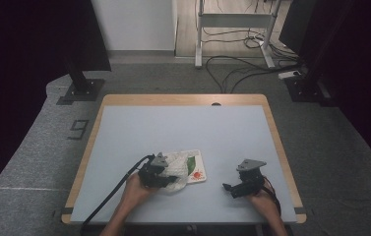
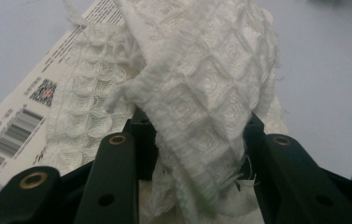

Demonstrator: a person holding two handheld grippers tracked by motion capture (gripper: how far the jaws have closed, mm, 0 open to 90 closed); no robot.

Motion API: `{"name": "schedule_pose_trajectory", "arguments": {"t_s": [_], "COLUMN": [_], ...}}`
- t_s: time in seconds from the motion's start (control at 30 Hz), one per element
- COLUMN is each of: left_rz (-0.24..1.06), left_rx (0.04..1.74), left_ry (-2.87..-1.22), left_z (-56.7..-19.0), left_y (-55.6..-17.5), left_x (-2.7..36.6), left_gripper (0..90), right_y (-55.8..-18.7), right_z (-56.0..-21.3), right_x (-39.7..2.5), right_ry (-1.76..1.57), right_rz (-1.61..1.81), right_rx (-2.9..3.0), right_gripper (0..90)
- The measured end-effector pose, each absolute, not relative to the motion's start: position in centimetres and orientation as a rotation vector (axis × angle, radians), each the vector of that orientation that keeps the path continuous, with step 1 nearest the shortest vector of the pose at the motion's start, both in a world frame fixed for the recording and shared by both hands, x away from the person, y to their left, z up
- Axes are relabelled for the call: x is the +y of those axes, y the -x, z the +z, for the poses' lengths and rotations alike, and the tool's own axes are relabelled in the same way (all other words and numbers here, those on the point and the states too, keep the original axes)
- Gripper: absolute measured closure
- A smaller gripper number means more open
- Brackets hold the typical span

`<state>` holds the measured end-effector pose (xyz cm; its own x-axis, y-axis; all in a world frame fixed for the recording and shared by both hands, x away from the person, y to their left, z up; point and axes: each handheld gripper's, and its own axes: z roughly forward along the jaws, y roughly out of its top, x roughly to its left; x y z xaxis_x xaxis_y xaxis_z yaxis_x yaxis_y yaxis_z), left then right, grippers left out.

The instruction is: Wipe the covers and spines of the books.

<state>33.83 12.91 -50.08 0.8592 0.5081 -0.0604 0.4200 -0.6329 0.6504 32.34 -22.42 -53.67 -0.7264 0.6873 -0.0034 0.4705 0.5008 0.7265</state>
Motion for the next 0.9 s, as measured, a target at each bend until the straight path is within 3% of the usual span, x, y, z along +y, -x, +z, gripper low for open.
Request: {"name": "schedule_pose_trajectory", "arguments": {"t_s": [0.9], "left_rz": [0.140], "left_rx": [0.587], "left_ry": [-2.362], "left_z": [-50.3], "left_y": [-35.4], "left_x": [7.6], "left_gripper": [61.7], "right_y": [-32.4], "right_z": [-53.7], "right_x": [-22.4], "right_ry": [-0.975], "right_rz": [1.056], "right_rx": [2.456], "right_gripper": [0.4]}}
